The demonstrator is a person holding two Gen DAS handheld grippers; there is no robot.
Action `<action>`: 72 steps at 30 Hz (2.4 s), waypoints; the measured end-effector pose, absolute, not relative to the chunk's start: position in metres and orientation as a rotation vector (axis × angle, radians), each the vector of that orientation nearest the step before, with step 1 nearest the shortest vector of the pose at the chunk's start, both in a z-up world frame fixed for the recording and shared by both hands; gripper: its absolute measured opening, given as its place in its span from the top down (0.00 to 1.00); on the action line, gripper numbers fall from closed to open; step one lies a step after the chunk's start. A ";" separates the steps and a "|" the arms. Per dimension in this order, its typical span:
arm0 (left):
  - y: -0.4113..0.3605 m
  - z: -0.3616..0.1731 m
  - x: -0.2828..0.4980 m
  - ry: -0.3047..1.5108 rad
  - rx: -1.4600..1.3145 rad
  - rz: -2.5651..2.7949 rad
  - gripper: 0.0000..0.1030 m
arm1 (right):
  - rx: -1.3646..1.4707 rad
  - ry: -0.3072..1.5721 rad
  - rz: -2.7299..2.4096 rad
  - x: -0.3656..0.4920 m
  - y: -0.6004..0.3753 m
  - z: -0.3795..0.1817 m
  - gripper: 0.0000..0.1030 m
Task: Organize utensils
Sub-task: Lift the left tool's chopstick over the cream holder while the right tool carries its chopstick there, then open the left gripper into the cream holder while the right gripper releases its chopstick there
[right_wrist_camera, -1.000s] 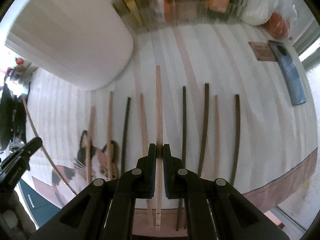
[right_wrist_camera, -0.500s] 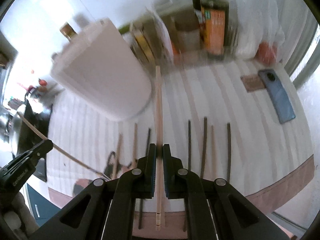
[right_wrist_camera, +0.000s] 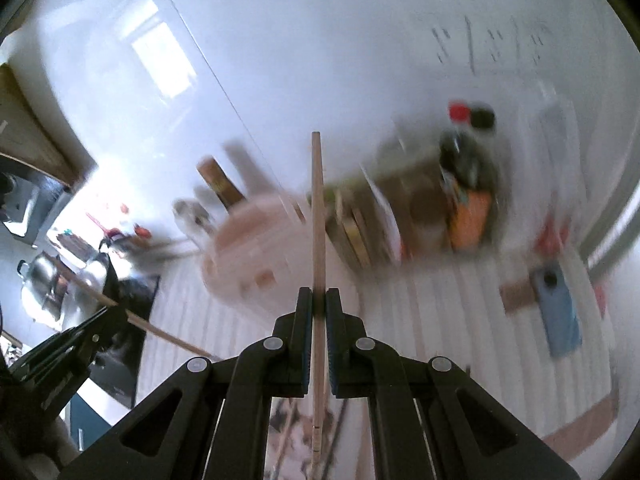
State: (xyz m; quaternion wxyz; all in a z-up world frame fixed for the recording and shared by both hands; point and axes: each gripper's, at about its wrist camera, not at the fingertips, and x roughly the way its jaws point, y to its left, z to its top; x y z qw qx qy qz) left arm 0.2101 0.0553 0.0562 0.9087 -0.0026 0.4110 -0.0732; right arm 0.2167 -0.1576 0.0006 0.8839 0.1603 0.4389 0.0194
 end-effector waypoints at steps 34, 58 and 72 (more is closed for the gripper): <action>0.033 0.047 0.349 0.891 -0.140 0.018 0.96 | 0.261 0.569 0.226 0.401 -0.135 0.023 0.94; 0.035 0.029 0.352 0.959 -0.197 -0.036 0.92 | 0.251 0.724 0.353 0.382 -0.141 -0.027 0.92; 0.057 0.058 0.300 0.821 -0.113 0.072 0.00 | 0.302 0.764 0.241 0.339 -0.175 0.001 0.24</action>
